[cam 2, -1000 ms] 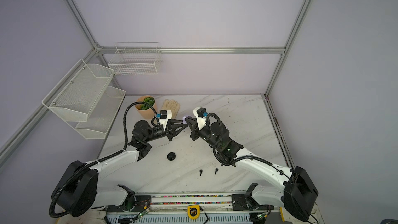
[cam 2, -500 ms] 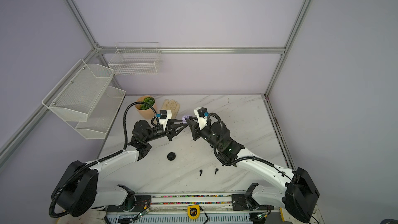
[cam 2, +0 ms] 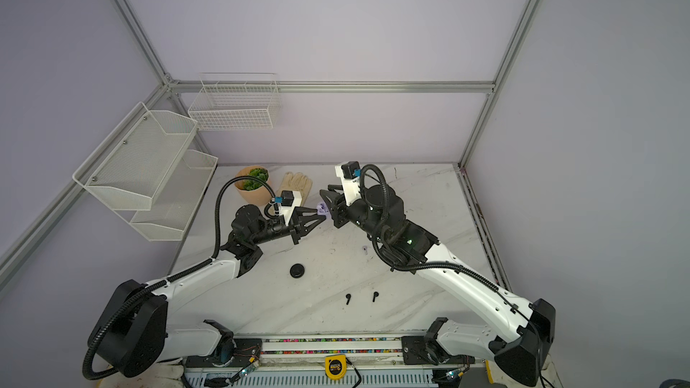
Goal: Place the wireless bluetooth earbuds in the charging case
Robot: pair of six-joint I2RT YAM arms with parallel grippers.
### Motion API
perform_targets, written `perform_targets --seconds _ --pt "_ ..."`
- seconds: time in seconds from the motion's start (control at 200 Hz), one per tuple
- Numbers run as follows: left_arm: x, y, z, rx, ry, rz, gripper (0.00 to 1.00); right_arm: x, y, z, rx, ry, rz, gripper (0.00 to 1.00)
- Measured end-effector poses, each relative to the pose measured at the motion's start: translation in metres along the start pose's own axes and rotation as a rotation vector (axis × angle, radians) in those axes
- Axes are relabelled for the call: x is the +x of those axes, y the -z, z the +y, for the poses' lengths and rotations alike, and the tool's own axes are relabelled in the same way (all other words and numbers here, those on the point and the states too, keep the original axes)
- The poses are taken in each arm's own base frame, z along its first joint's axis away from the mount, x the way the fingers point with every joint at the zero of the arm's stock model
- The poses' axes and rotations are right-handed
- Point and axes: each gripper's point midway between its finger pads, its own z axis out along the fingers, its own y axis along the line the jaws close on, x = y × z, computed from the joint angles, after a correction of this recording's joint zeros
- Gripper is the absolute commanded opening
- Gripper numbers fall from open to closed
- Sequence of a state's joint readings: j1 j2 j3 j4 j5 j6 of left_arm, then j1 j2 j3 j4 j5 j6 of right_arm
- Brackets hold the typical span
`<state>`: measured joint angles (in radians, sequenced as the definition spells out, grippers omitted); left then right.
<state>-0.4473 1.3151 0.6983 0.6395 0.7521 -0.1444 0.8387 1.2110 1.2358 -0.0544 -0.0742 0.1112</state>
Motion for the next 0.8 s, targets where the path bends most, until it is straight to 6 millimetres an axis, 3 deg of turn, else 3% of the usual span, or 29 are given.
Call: perform_targets --seconds 0.075,0.18,0.45,0.8 --pt "0.002 0.002 -0.001 -0.002 -0.007 0.018 0.00 0.004 0.000 0.006 -0.025 0.019 0.064 0.19" --pt "0.006 0.004 -0.003 -0.001 -0.019 0.042 0.00 0.024 -0.001 0.011 -0.061 0.066 0.173 0.13" --pt "0.015 0.005 -0.007 0.019 -0.030 0.082 0.00 0.070 -0.019 0.011 -0.107 0.142 0.360 0.12" --pt "0.015 0.006 -0.010 0.036 -0.037 0.083 0.00 0.084 -0.032 0.007 -0.106 0.184 0.411 0.11"
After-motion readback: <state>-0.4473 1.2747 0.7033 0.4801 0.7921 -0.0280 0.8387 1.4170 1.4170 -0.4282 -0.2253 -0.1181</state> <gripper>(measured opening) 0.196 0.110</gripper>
